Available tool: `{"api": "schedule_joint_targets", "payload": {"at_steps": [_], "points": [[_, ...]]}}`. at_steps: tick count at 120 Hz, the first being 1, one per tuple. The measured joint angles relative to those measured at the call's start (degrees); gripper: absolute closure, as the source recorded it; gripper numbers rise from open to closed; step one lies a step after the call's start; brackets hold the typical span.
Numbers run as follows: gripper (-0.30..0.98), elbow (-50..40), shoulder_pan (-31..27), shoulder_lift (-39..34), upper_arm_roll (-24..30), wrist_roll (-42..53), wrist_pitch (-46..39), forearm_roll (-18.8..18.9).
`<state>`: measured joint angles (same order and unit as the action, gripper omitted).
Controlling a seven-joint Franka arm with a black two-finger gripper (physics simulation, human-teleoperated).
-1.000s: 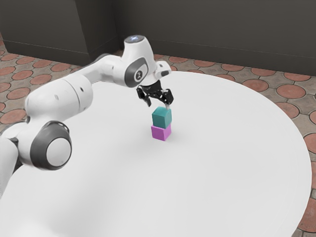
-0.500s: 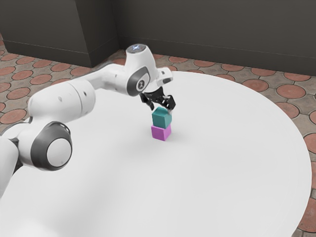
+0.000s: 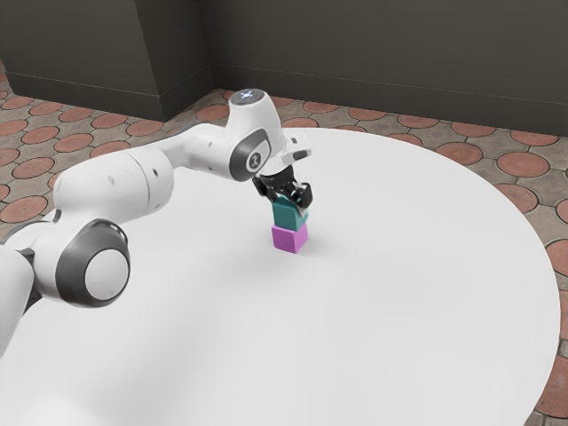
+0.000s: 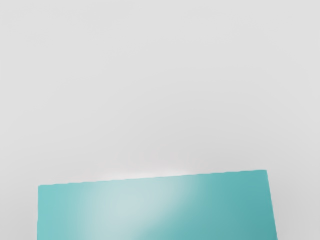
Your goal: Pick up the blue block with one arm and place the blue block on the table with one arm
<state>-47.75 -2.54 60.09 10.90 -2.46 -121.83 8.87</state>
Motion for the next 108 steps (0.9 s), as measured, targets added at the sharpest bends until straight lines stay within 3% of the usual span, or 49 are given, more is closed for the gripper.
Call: {"api": "schedule_joint_targets", "payload": {"at_steps": [39,108], "points": [[0.32,1.24,0.29,-0.53,-0.18,-0.03,0.70,0.68],[0.32,2.89,6.65,0.52,1.96,-1.33,1.92,1.00]]}}
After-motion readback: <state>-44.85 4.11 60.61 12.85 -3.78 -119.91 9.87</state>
